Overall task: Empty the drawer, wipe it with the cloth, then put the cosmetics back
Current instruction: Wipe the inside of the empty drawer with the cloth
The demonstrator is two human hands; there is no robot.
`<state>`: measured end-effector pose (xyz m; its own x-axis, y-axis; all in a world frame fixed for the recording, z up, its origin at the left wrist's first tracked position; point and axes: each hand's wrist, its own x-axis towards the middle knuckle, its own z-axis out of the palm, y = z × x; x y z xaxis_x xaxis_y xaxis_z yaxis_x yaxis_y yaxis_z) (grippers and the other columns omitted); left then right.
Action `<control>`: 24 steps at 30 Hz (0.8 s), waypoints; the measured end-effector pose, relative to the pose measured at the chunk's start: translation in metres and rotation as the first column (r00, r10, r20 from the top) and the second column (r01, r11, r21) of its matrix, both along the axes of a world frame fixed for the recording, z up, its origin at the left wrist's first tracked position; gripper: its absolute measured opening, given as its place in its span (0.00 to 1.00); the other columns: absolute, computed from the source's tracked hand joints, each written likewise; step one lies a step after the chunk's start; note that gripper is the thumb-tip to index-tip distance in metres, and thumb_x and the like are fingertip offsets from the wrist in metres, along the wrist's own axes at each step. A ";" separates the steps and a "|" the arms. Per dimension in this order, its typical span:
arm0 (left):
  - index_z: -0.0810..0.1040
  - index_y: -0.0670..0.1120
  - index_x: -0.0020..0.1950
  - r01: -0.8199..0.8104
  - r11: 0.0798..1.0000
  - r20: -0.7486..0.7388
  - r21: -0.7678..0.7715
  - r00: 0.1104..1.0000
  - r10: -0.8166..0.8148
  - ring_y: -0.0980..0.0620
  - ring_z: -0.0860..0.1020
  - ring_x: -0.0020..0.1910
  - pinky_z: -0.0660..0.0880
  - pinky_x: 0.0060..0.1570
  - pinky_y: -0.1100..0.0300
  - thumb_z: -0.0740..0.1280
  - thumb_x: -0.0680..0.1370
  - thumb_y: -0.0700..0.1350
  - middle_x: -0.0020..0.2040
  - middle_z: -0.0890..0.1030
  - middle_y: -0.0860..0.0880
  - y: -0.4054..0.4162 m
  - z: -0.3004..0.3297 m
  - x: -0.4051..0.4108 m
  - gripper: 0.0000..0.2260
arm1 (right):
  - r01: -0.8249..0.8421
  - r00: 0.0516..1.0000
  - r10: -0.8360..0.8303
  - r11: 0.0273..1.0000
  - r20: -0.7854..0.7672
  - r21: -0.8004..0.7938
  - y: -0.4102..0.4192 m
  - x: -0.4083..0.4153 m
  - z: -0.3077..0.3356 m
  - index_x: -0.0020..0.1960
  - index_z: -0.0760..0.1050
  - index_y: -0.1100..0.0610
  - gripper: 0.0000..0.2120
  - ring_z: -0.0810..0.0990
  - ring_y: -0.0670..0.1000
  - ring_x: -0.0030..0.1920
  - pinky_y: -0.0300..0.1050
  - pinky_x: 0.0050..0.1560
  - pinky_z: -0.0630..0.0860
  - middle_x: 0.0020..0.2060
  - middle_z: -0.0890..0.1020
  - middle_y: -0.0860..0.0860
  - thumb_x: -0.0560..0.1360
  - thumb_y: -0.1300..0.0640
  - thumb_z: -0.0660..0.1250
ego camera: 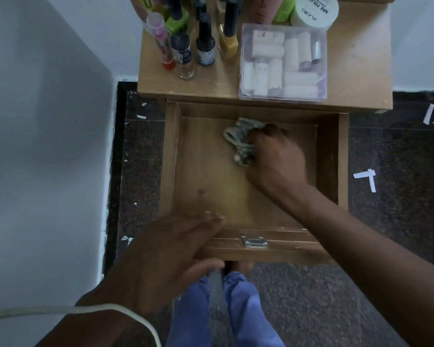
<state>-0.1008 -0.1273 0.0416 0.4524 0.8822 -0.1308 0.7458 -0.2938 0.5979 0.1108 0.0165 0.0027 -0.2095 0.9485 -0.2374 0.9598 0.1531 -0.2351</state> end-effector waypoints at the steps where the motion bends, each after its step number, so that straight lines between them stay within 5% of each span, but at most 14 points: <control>1: 0.79 0.49 0.72 -0.056 0.998 0.004 0.028 0.998 0.056 0.55 0.76 0.68 0.71 0.68 0.58 0.67 0.77 0.63 0.69 0.79 0.53 -0.001 0.002 -0.007 0.28 | 0.018 0.995 -0.019 1.000 -0.095 -0.007 0.001 -0.016 -0.001 0.63 0.80 0.51 0.20 0.80 0.60 0.58 0.50 0.52 0.80 0.60 0.81 0.56 0.73 0.47 0.73; 4: 0.74 0.46 0.76 -0.230 0.970 -0.039 0.080 0.972 0.234 0.51 0.72 0.72 0.71 0.71 0.52 0.68 0.76 0.63 0.73 0.73 0.52 0.001 0.004 -0.020 0.32 | 0.210 0.845 -0.238 0.971 -0.479 -0.113 0.001 -0.060 -0.004 0.56 0.82 0.50 0.14 0.82 0.54 0.54 0.46 0.50 0.80 0.52 0.85 0.51 0.70 0.54 0.74; 8: 0.52 0.49 0.85 -0.364 0.930 -0.072 -0.061 0.930 0.359 0.62 0.51 0.82 0.57 0.77 0.62 0.65 0.74 0.67 0.85 0.52 0.55 0.009 -0.007 -0.024 0.46 | 0.292 0.368 -0.632 0.775 -0.682 -0.561 -0.001 -0.099 -0.014 0.50 0.80 0.48 0.14 0.85 0.53 0.47 0.58 0.49 0.84 0.44 0.85 0.49 0.71 0.65 0.71; 14: 0.41 0.47 0.85 -0.310 0.946 0.024 -0.097 0.949 0.314 0.59 0.44 0.83 0.64 0.77 0.48 0.62 0.80 0.62 0.85 0.40 0.54 0.017 -0.017 -0.014 0.44 | 0.073 0.377 -0.589 0.789 -0.715 -0.610 -0.010 -0.094 -0.013 0.49 0.79 0.53 0.18 0.82 0.51 0.45 0.51 0.45 0.81 0.44 0.83 0.51 0.69 0.73 0.68; 18: 0.39 0.45 0.85 -0.299 0.950 0.024 -0.087 0.953 0.302 0.56 0.44 0.84 0.66 0.77 0.47 0.59 0.80 0.64 0.85 0.38 0.53 0.018 -0.020 -0.012 0.44 | -0.072 0.489 -0.571 0.727 -0.659 -0.683 -0.048 -0.078 -0.013 0.53 0.79 0.54 0.19 0.85 0.58 0.52 0.58 0.51 0.84 0.49 0.85 0.56 0.69 0.74 0.69; 21: 0.37 0.47 0.85 -0.292 0.951 -0.013 -0.097 0.956 0.292 0.57 0.43 0.84 0.65 0.76 0.52 0.60 0.77 0.69 0.84 0.36 0.54 0.018 -0.019 -0.012 0.48 | 0.000 0.486 -0.576 0.752 -0.657 -0.660 -0.045 -0.083 -0.020 0.52 0.80 0.54 0.18 0.86 0.58 0.52 0.63 0.52 0.84 0.49 0.86 0.55 0.69 0.73 0.70; 24: 0.34 0.49 0.84 -0.285 0.952 -0.048 -0.111 0.958 0.281 0.58 0.42 0.83 0.64 0.76 0.52 0.59 0.75 0.72 0.84 0.34 0.55 0.018 -0.016 -0.012 0.51 | 0.141 0.358 -0.651 0.746 -0.669 -0.651 -0.015 -0.094 -0.027 0.54 0.83 0.53 0.20 0.86 0.56 0.52 0.63 0.52 0.85 0.50 0.87 0.53 0.69 0.72 0.69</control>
<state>-0.1123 -0.1093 0.0256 0.1802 0.9515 -0.2492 0.8070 0.0018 0.5906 0.0167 0.0019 -0.0242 -0.1608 0.8111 -0.5624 0.1485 -0.5435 -0.8262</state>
